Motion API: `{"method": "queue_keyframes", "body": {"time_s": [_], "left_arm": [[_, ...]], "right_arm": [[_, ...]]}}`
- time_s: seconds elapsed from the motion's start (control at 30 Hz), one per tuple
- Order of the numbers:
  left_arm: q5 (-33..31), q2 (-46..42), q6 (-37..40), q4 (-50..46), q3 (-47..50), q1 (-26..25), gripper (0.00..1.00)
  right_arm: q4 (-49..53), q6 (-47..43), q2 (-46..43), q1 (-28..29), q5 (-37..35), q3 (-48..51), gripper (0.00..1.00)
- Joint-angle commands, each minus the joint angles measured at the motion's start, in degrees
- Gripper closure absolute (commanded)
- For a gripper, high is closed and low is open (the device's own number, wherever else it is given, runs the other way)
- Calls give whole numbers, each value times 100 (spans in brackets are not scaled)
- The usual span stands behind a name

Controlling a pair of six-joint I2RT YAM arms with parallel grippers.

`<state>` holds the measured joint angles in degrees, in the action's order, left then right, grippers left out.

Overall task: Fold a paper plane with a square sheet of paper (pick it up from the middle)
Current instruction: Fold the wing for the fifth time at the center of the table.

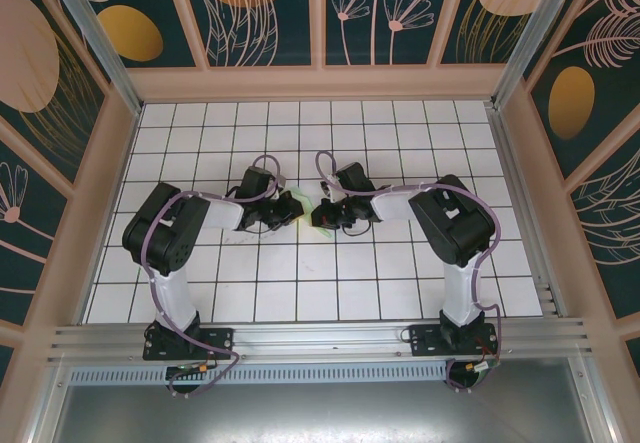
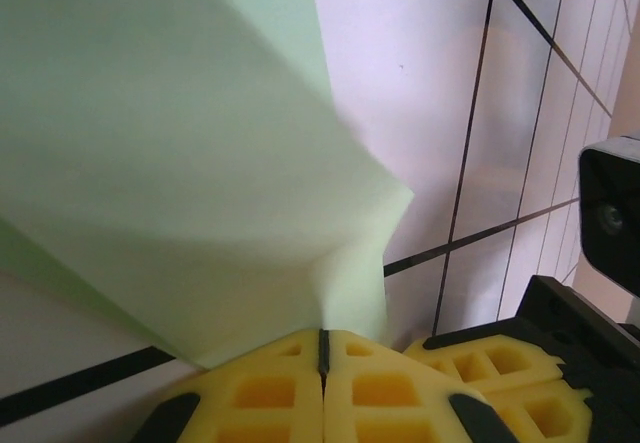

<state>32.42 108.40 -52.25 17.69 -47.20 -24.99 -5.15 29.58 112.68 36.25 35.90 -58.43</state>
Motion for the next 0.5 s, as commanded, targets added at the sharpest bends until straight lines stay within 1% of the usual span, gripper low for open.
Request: {"method": "queue_keyframes", "body": {"time_s": [0.0,0.07,0.23,0.47], "left_arm": [[-711,291,203,-846,-62,-6,97],[-860,327,237,-993,-68,-6,100],[-1105,387,292,-1196,-68,-8,100],[-1211,406,310,-1260,-70,-6,100]], "right_arm": [[471,-330,-86,10,109,91,95],[577,-436,-142,14,119,168,95],[710,-580,-307,-4,111,397,96],[836,-707,-489,-13,116,800,97]]}}
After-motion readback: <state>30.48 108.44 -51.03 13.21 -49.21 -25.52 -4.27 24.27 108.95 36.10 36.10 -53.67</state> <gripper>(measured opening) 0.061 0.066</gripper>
